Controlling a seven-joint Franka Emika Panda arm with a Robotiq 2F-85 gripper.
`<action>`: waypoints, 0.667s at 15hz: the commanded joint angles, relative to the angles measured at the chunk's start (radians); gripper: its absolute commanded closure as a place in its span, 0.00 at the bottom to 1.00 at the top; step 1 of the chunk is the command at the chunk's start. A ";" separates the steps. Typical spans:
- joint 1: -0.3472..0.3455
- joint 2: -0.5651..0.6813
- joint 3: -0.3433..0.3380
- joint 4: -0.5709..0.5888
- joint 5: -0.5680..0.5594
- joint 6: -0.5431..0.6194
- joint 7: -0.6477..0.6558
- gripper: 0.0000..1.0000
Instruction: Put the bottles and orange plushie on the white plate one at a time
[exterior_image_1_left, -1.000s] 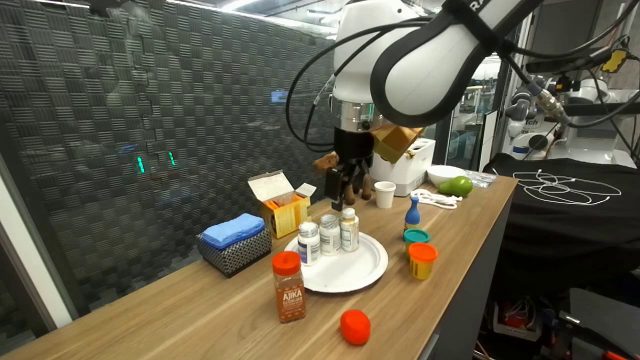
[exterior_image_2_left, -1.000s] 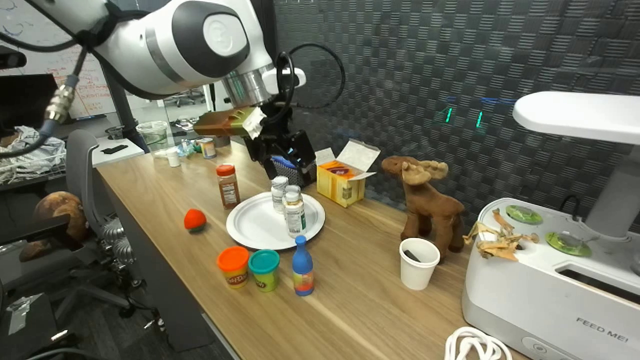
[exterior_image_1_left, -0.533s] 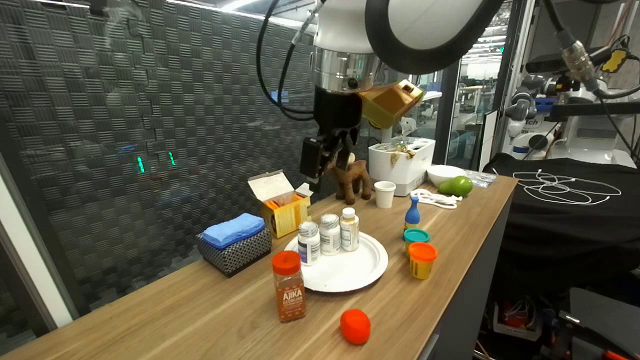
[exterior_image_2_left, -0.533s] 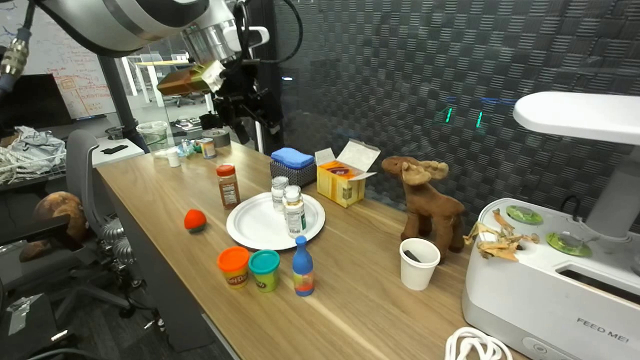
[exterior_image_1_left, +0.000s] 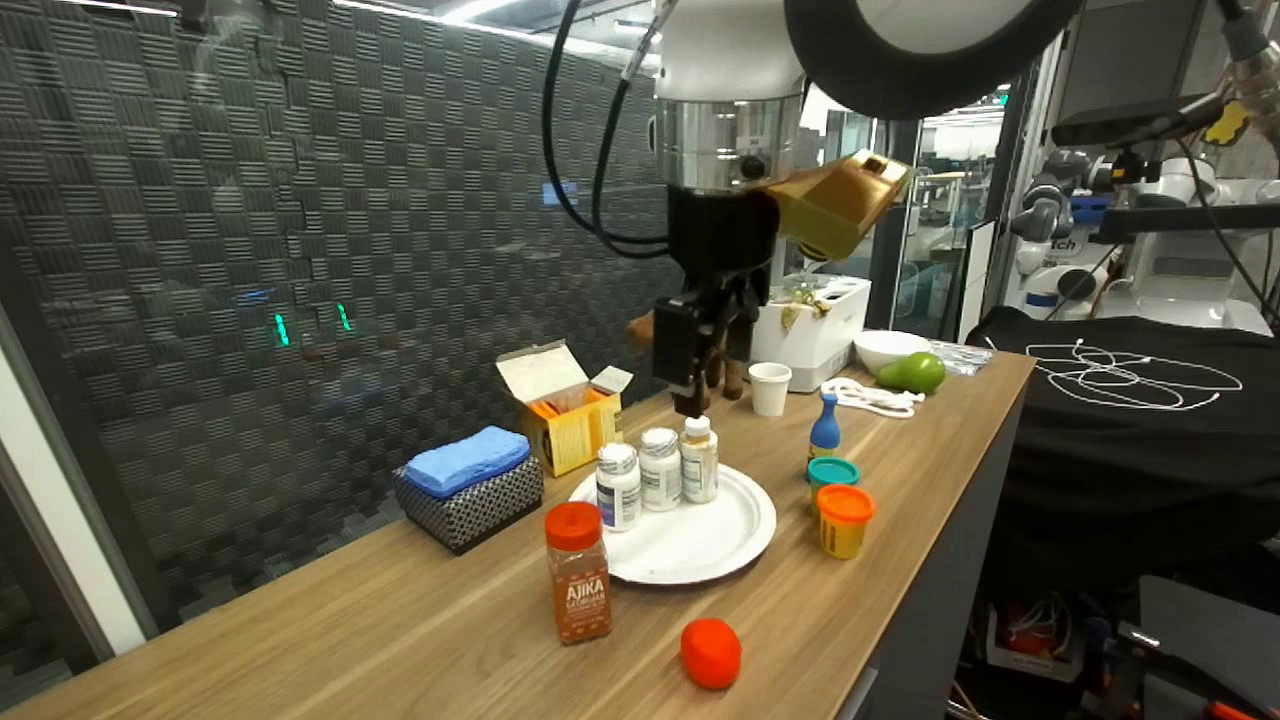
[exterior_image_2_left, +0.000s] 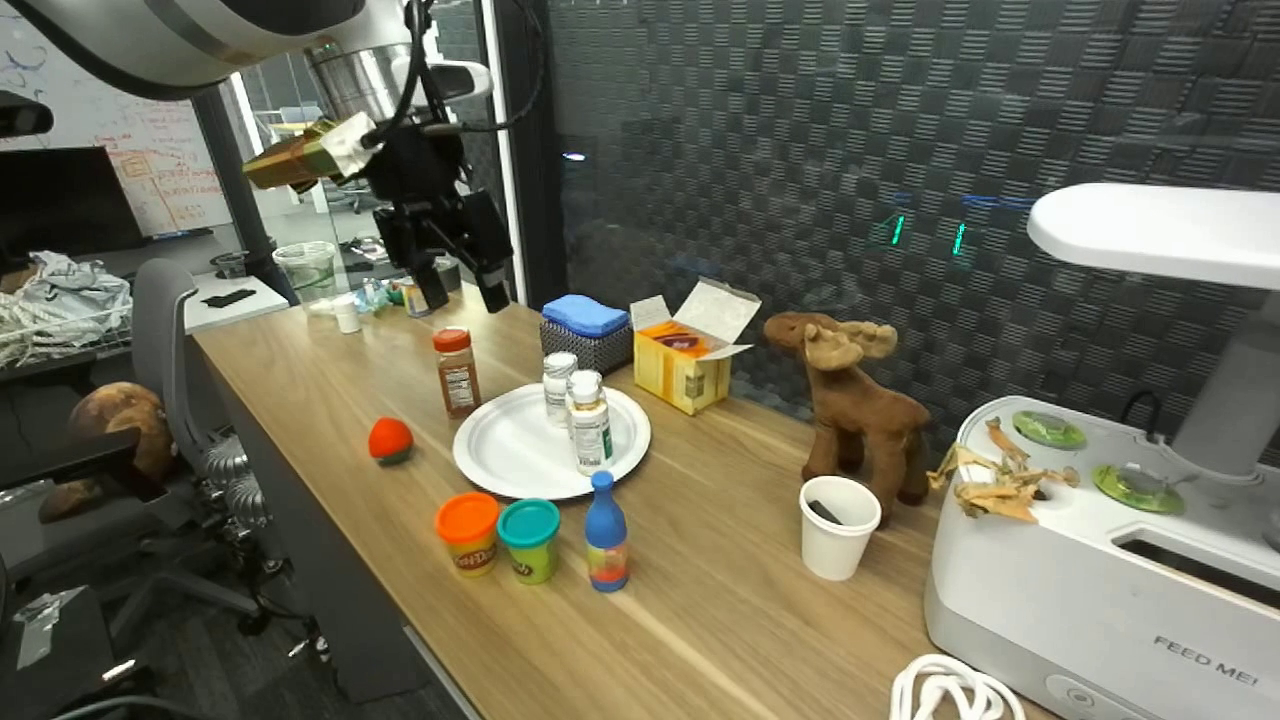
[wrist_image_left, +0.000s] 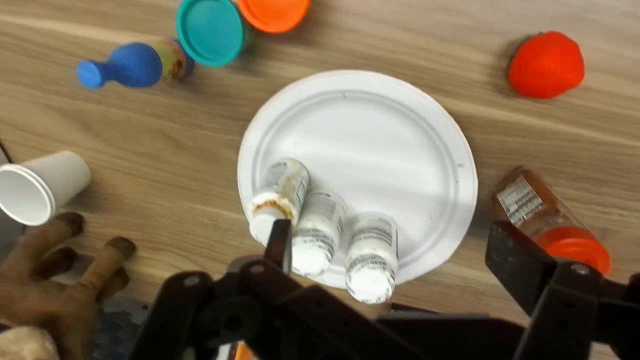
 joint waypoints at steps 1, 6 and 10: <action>-0.032 -0.096 -0.007 -0.096 0.039 -0.054 0.089 0.00; -0.086 -0.145 -0.034 -0.210 0.156 -0.039 0.200 0.00; -0.109 -0.145 -0.046 -0.267 0.223 -0.038 0.209 0.00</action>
